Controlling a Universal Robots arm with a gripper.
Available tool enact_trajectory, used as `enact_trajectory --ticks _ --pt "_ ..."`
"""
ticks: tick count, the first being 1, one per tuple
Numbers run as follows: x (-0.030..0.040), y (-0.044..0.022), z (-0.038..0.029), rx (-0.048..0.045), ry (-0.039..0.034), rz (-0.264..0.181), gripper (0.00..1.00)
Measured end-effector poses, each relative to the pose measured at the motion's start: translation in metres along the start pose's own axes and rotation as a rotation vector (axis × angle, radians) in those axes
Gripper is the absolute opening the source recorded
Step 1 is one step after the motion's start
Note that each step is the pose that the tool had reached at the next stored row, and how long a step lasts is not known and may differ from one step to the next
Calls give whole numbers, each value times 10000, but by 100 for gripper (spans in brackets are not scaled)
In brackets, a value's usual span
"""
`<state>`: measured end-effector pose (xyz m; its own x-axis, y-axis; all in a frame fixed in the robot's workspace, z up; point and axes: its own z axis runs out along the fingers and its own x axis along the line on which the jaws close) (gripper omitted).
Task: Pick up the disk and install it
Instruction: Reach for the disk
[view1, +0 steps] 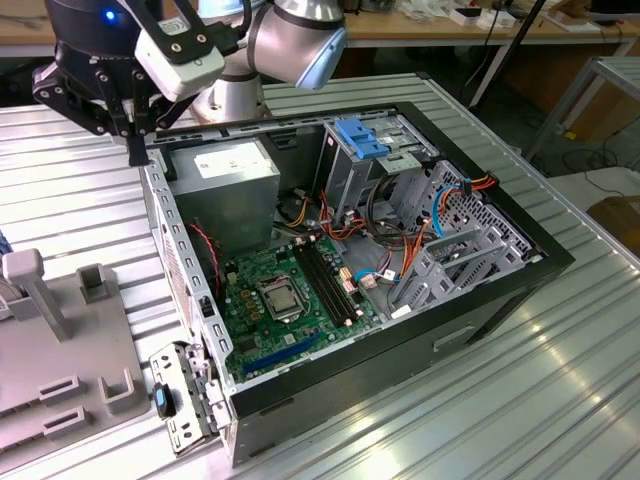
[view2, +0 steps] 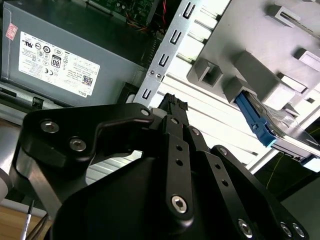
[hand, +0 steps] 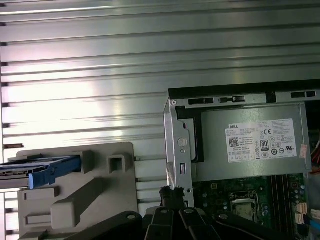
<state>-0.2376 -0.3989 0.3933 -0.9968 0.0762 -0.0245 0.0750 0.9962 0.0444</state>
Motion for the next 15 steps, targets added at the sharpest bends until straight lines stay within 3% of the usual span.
enact_trajectory --ticks 15 --pt "150 -11 -4 0 -1 0 11"
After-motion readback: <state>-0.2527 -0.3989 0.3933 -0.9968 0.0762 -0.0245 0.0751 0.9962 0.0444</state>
